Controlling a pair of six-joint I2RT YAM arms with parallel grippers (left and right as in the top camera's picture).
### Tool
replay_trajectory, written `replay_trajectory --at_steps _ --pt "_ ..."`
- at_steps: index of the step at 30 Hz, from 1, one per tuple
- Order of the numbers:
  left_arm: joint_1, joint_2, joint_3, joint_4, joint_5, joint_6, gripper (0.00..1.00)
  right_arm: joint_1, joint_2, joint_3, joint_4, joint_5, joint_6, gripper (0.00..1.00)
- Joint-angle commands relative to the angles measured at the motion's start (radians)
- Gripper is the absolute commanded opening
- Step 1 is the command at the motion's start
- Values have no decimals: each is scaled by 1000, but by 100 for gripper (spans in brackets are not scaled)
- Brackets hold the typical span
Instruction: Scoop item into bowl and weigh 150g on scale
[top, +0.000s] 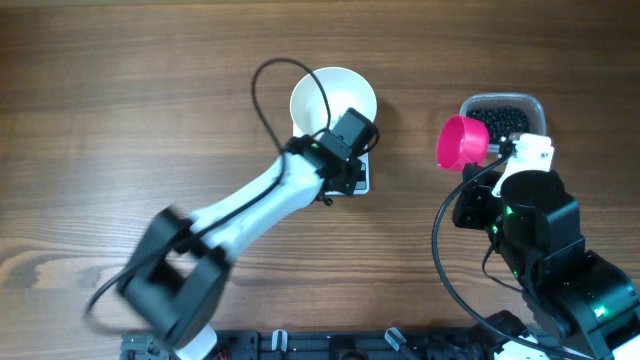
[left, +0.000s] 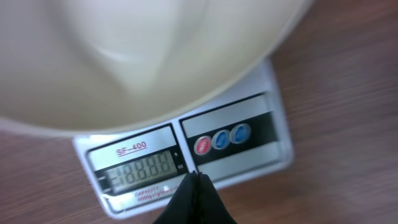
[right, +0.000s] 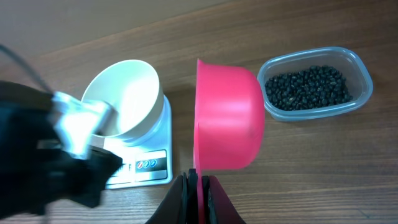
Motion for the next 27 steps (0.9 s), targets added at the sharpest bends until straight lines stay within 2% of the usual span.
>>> replay_trajectory --at_steps 1,6,12,13,16,27 --pt "3 -250 3 -19 8 17 4 0 1 16 5 20 -13 4" --pt "3 -372 3 -102 8 12 4 0 1 16 1 6 -14 4" --pt "3 -370 2 -103 8 -10 4 0 0 16 6 6 -16 4" --pt "3 -370 2 -98 8 -9 4 0 1 16 30 2 -55 4" --pt "3 -370 2 -134 9 -10 4 0 1 16 22 -116 -196 4" --pt "3 -371 2 -201 28 -8 4 0 0 16 3 -325 -195 4"
